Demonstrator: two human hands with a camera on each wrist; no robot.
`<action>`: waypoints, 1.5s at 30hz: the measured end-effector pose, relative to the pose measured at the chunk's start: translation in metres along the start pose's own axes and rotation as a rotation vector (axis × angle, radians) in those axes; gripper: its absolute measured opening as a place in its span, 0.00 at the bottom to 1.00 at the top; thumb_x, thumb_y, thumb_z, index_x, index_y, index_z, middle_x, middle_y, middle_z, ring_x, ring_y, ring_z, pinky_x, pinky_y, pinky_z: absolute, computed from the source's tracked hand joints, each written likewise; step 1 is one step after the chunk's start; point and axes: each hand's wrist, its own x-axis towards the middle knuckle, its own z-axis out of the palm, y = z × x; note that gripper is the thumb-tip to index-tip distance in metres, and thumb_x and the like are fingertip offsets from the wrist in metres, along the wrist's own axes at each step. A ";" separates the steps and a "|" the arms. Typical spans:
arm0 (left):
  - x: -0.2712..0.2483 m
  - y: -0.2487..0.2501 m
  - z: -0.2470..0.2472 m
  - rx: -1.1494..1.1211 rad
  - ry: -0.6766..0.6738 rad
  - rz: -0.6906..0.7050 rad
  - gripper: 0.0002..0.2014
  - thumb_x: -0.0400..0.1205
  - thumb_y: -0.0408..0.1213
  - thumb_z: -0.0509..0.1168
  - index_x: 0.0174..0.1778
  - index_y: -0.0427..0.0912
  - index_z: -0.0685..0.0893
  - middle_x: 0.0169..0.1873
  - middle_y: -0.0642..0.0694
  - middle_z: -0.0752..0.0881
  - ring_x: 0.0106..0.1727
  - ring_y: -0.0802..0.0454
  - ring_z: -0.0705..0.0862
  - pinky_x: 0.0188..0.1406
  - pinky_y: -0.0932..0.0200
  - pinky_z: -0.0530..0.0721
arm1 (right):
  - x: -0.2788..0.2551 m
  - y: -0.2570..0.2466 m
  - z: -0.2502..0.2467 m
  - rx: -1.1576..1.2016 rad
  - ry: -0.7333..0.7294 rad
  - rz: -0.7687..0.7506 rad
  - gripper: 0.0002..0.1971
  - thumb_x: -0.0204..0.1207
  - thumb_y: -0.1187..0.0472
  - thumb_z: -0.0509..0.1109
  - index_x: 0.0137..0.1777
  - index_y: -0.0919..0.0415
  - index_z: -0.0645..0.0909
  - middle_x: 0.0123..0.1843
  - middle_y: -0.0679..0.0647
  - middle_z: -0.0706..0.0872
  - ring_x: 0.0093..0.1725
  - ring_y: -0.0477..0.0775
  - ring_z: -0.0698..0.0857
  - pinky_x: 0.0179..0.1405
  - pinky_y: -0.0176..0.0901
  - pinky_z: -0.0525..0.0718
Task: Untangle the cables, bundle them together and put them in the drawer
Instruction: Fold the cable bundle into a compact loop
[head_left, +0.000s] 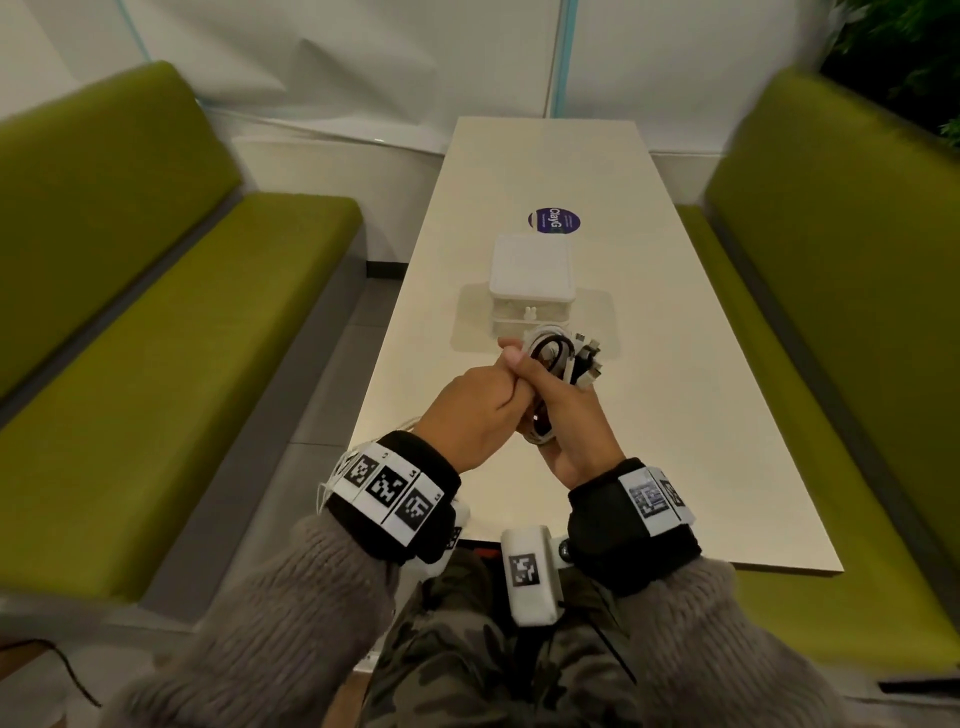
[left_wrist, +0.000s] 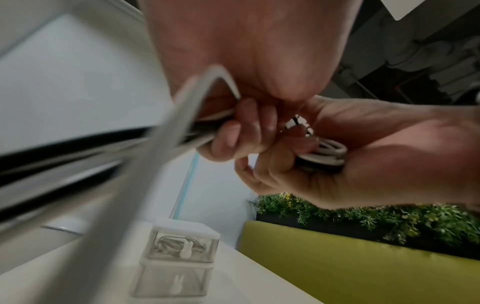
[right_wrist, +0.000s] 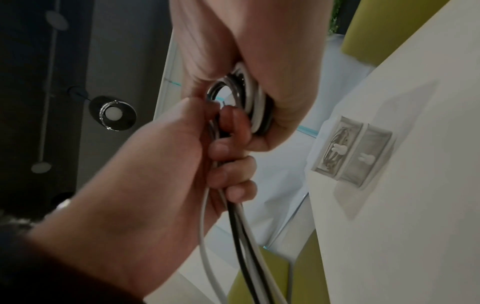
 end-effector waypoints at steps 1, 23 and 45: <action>0.001 0.001 0.001 0.000 -0.017 -0.007 0.15 0.84 0.43 0.47 0.48 0.39 0.76 0.39 0.38 0.87 0.40 0.42 0.86 0.45 0.41 0.84 | 0.000 0.001 -0.001 -0.005 -0.003 0.014 0.15 0.74 0.60 0.74 0.60 0.63 0.86 0.44 0.54 0.91 0.39 0.48 0.87 0.30 0.35 0.81; -0.013 -0.005 0.021 -0.026 -0.032 0.123 0.37 0.87 0.31 0.51 0.75 0.55 0.28 0.62 0.42 0.68 0.52 0.49 0.78 0.56 0.62 0.79 | -0.003 0.022 0.000 0.137 0.377 -0.068 0.07 0.79 0.57 0.70 0.45 0.61 0.84 0.39 0.52 0.89 0.39 0.50 0.86 0.40 0.43 0.82; -0.043 -0.056 -0.004 0.283 -0.284 -0.214 0.20 0.84 0.50 0.58 0.69 0.44 0.67 0.61 0.44 0.74 0.66 0.44 0.72 0.63 0.51 0.71 | -0.005 -0.018 -0.022 0.393 0.148 -0.338 0.12 0.85 0.58 0.59 0.40 0.62 0.75 0.33 0.52 0.79 0.34 0.48 0.82 0.58 0.57 0.86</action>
